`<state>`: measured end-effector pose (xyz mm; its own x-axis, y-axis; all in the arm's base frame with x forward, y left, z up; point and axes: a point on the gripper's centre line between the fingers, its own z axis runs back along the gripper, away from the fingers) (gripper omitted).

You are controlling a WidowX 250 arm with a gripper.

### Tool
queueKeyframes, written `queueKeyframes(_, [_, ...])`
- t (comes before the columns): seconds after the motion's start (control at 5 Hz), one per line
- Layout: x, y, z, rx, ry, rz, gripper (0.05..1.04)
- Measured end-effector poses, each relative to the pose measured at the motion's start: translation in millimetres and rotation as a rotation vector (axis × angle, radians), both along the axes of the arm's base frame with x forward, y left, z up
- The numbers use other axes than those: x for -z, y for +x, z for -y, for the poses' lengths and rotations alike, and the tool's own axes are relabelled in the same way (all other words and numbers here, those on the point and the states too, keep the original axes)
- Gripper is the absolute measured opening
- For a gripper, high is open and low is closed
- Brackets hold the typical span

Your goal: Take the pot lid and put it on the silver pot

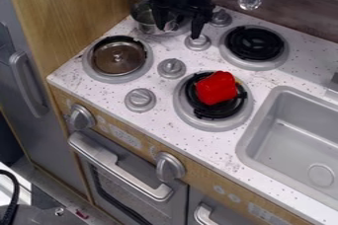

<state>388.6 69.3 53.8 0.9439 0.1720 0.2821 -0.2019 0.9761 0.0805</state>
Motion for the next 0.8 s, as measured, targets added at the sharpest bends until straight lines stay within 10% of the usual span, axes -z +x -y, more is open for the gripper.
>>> queueKeyframes(0.8, [31.1,-17,-64,-0.190,-0.037,-0.027,0.999])
